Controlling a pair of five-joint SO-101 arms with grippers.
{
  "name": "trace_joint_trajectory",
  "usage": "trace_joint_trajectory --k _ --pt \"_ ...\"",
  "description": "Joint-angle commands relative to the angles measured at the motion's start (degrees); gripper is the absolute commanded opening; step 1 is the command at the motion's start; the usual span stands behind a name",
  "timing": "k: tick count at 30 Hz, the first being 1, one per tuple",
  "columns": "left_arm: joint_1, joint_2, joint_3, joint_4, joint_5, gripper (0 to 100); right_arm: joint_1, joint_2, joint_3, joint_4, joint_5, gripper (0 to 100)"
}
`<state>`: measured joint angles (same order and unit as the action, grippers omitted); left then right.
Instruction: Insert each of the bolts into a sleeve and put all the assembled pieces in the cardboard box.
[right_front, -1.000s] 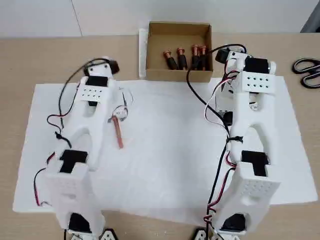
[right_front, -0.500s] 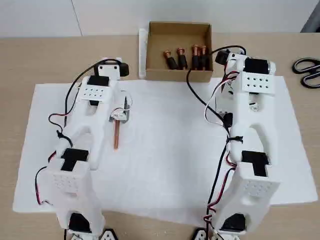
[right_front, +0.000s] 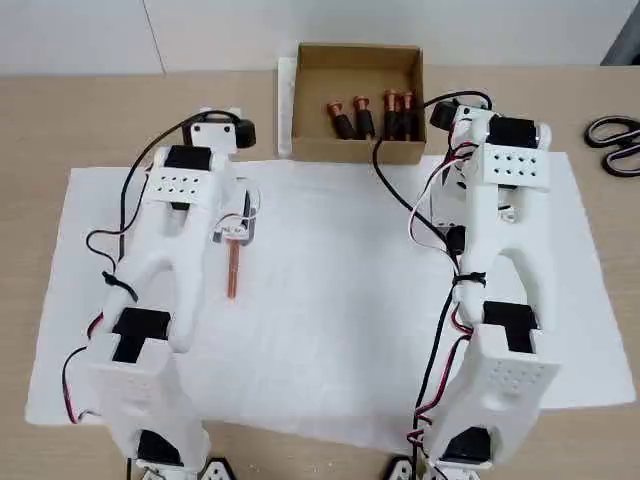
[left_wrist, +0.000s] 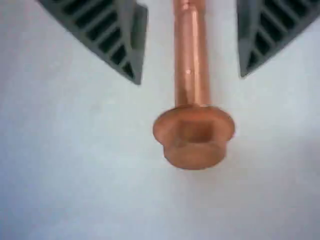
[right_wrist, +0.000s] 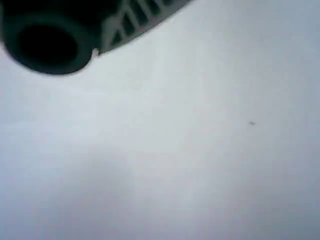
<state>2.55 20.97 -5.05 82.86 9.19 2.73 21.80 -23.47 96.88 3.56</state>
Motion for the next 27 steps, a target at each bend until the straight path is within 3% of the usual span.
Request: trace_joint_trajectory --k 1,11,16,27 --pt "-0.2 -3.2 2.1 -3.5 -0.4 12 0.1 -3.7 -0.3 0.1 0.0 5.3" --pt "-0.1 -3.1 7.4 -10.1 -0.1 12 0.1 -3.7 -0.3 0.1 0.0 5.3" --pt "-0.1 -3.0 7.9 -10.9 0.0 4 0.1 -3.7 -0.3 0.1 0.0 5.3" --pt "2.1 -3.5 7.7 -9.8 1.8 0 0.1 -4.0 -0.3 0.1 0.0 5.3"
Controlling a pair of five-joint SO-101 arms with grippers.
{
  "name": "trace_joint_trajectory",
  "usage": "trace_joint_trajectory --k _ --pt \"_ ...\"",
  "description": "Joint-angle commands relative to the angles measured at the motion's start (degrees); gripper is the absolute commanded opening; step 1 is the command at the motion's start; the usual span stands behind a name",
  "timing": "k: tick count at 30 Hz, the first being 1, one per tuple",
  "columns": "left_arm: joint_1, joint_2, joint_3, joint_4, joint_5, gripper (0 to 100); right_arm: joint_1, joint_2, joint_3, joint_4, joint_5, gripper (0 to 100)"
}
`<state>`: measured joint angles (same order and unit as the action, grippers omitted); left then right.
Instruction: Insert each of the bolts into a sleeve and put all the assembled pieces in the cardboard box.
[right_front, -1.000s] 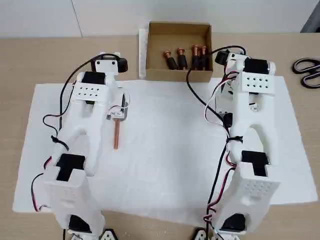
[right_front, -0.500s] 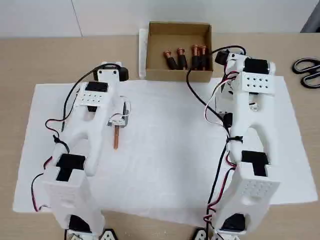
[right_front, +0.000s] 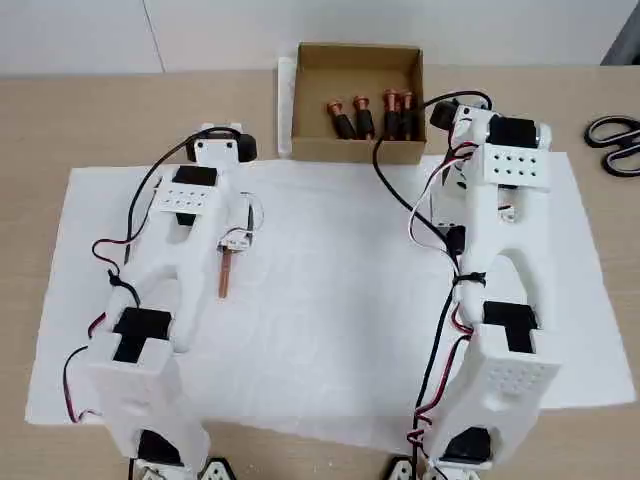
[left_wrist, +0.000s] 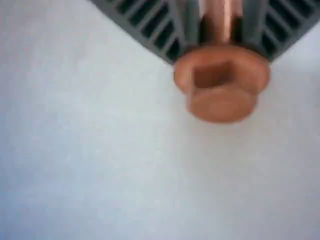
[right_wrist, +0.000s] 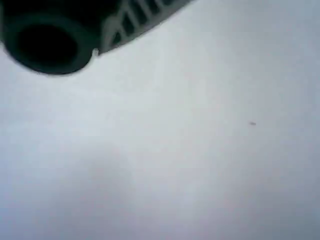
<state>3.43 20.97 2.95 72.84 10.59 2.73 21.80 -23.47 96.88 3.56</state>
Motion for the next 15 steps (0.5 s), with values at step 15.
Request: trace_joint_trajectory --k 15 --pt "2.6 -13.2 -4.8 5.8 0.1 0 -0.7 -4.7 -2.9 0.7 0.4 5.3"
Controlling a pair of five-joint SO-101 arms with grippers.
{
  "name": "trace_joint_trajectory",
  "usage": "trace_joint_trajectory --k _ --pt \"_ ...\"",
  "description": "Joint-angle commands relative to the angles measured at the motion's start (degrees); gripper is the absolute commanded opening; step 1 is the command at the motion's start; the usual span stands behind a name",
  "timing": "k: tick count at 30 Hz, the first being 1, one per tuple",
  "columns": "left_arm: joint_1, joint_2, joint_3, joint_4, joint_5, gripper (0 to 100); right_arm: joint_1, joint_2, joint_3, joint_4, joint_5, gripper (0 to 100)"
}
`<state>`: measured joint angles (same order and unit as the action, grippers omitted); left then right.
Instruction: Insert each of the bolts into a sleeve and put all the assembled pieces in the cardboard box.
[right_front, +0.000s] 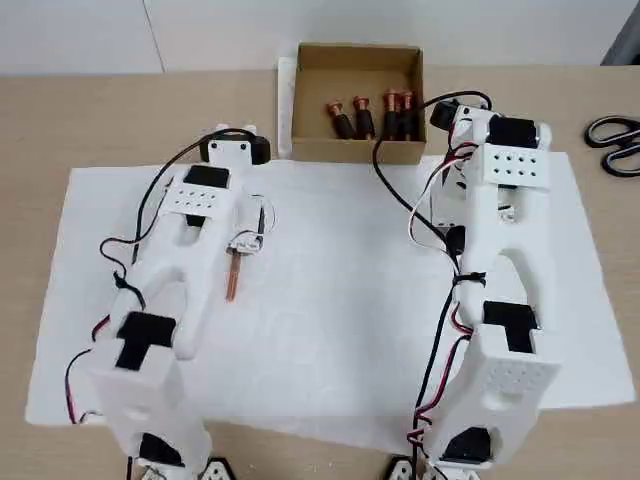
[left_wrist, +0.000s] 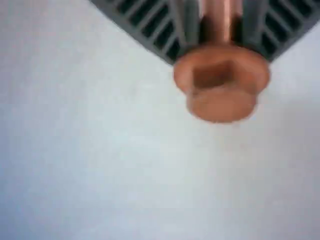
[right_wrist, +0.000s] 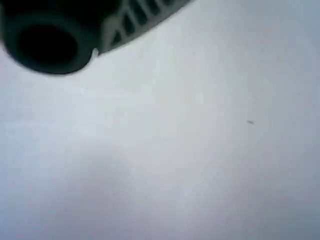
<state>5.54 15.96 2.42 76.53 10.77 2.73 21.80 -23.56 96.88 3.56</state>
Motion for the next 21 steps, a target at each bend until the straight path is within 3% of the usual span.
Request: trace_joint_trajectory --k 1,9,13,21 --pt "0.5 -10.1 -5.4 3.3 -0.6 0 -1.3 -5.3 -3.4 0.7 0.5 5.3" --pt "-2.2 -16.0 -6.6 8.0 -3.6 0 -11.6 -19.6 -4.0 0.8 0.6 5.2" --pt "-4.8 -16.4 -6.6 8.0 -3.6 0 -16.0 -26.1 -3.9 1.6 1.2 0.2" --pt "-5.1 -16.5 -10.9 12.8 -1.8 0 -17.0 -43.6 6.2 2.2 5.2 0.3"
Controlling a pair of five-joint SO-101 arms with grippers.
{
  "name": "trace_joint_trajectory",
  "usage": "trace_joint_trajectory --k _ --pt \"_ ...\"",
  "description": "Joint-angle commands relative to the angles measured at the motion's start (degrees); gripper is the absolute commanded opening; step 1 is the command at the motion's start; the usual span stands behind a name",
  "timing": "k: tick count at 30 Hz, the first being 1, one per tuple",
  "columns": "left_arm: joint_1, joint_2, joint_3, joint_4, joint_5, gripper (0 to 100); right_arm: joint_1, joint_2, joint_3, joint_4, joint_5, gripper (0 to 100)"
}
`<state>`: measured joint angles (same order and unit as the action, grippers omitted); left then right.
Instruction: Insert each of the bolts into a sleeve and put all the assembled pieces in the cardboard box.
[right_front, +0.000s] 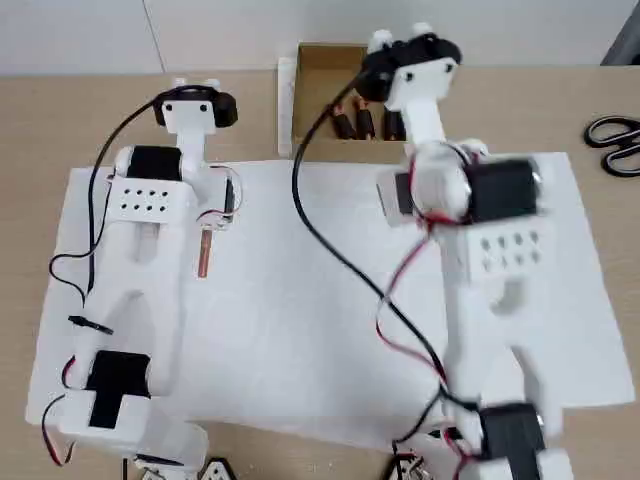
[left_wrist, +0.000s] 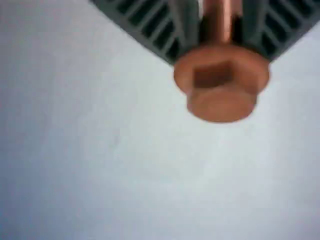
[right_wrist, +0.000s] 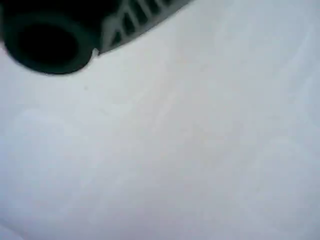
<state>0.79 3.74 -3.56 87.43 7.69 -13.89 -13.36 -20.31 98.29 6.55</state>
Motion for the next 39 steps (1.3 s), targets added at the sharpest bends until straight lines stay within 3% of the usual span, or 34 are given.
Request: trace_joint_trajectory --k 1,9,18,23,31,39 --pt "-0.5 -4.3 -6.1 2.9 1.8 0 -0.7 -10.9 5.0 0.2 3.2 0.3" --pt "-0.5 -4.3 -9.1 6.7 2.2 0 -0.5 -31.3 30.7 -16.7 4.4 0.4" --pt "2.4 -4.2 -8.7 11.7 2.2 0 -0.7 -39.7 68.4 -52.7 4.4 0.3" --pt "5.7 -4.3 -9.2 8.8 2.4 0 -0.5 -40.7 72.0 -55.9 4.0 0.2" --pt "9.1 -4.3 -9.2 1.1 10.4 0 -0.8 -40.7 74.8 -56.1 3.3 0.3" --pt "9.1 -9.3 -9.2 -8.0 14.8 0 -4.7 -40.7 76.5 -60.3 -17.6 0.4"
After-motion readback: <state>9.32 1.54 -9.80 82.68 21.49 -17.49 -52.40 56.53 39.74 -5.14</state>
